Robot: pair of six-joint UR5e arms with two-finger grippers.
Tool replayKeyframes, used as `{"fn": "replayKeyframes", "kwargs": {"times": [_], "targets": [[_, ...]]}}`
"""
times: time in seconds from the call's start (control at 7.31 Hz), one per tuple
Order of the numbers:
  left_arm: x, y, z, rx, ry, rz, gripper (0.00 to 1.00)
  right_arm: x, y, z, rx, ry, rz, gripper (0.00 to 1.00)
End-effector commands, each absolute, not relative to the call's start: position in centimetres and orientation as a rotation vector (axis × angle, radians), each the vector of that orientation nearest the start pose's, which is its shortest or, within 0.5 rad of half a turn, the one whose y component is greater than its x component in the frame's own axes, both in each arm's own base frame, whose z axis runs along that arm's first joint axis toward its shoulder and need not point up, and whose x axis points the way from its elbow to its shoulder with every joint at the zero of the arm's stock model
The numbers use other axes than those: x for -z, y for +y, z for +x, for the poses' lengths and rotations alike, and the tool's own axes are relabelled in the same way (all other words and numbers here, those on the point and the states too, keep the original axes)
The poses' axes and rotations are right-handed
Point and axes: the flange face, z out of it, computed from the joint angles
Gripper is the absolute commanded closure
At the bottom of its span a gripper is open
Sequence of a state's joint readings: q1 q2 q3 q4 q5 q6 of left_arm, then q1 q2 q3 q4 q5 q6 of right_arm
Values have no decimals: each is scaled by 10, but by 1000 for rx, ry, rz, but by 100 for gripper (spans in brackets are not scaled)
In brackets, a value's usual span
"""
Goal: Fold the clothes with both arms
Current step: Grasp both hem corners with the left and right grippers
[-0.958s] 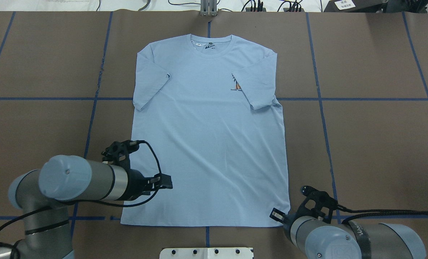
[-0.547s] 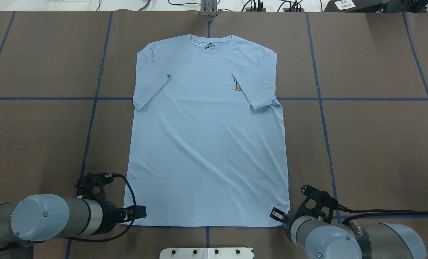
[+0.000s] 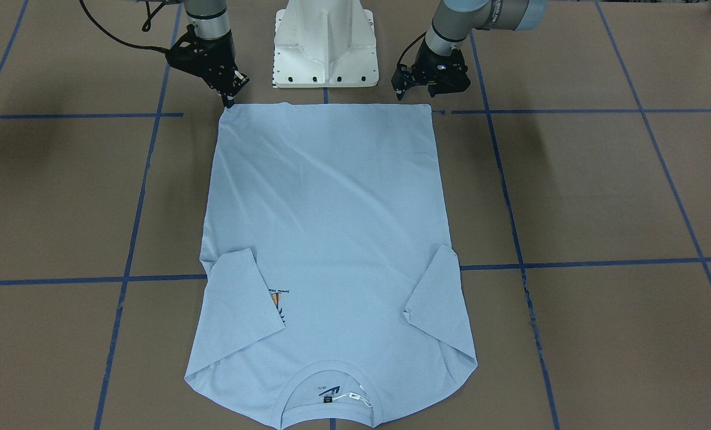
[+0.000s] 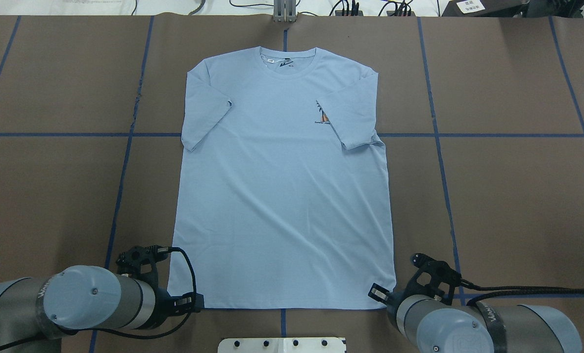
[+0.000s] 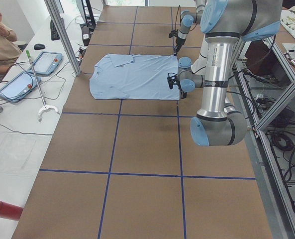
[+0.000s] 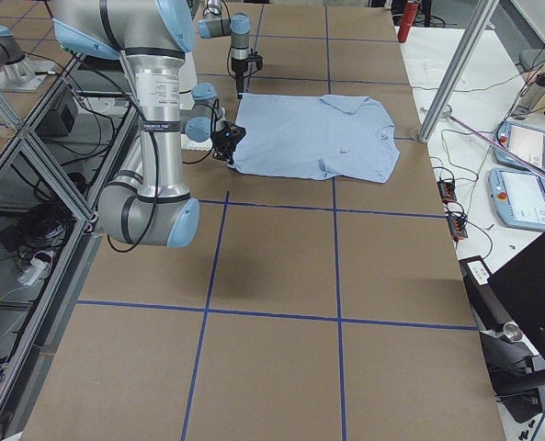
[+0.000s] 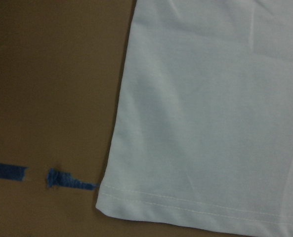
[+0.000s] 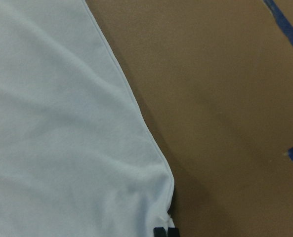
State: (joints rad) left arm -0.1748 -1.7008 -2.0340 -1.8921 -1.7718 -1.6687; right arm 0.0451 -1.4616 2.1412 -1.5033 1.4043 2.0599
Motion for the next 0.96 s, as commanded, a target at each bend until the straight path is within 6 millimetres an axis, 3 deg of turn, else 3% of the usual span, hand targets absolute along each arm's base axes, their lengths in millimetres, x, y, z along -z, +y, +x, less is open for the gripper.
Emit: {"fn": "replayKeyframes", "kwargs": {"times": [0.0,0.82], "targets": [[-346,-203,491,166,903,-153,29,-346,-172,-485,-572,-767,-7,100],[-356,-214,491,188,884,-144,32,-347,-167,-487,-562,-765,-5,100]]}}
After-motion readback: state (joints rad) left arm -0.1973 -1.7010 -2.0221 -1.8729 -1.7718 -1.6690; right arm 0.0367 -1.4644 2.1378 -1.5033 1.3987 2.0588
